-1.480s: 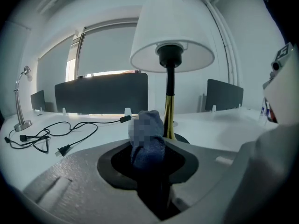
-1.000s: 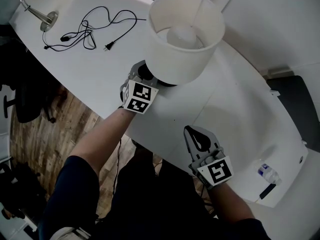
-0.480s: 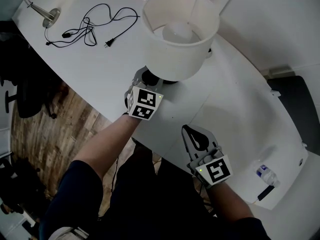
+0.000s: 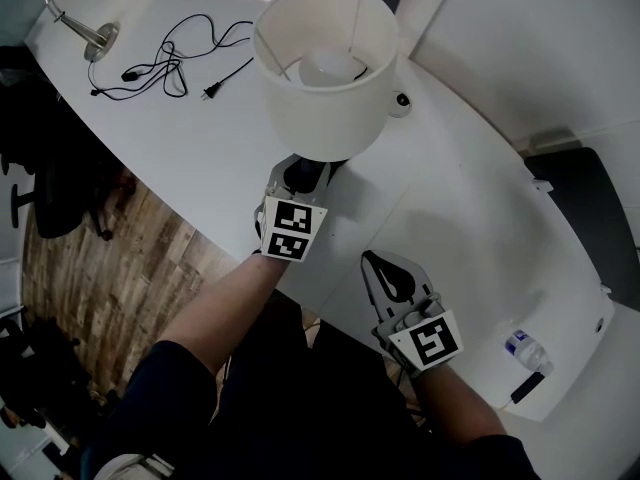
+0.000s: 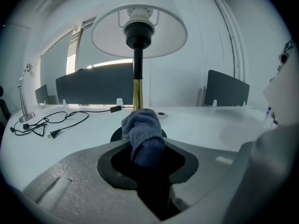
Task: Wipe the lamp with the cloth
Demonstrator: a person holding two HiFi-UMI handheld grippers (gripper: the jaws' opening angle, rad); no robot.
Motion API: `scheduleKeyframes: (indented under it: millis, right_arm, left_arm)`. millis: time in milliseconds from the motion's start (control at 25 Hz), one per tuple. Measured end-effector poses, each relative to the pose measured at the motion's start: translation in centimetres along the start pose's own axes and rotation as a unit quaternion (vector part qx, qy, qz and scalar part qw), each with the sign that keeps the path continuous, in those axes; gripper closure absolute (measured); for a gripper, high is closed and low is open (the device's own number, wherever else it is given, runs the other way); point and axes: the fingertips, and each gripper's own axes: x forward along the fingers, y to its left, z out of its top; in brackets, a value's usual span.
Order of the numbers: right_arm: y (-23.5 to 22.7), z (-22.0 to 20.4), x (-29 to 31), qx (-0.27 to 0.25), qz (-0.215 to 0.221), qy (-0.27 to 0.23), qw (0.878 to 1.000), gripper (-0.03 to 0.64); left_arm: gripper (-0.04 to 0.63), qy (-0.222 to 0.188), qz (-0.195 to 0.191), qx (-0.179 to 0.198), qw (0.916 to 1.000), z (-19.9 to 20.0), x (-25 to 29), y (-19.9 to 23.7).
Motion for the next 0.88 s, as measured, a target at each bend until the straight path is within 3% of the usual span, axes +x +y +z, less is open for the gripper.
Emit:
scheduleKeyframes:
  millis: [480,880]
  right_arm:
    - [-1.7,-0.6,-2.0,0.005,-0.009,0.005,1.000,0.607]
    - [-3.4,-1.5,-4.0,0.010,-0.017,0.013,1.000,0.607]
  left_arm:
    - [0.478,0.015,-0.004,0.023,0.9996,1.4,2.2,-3.9]
    - [0.479,0.022,0.028,0.006,0.9994,3.2,5.8,-3.9]
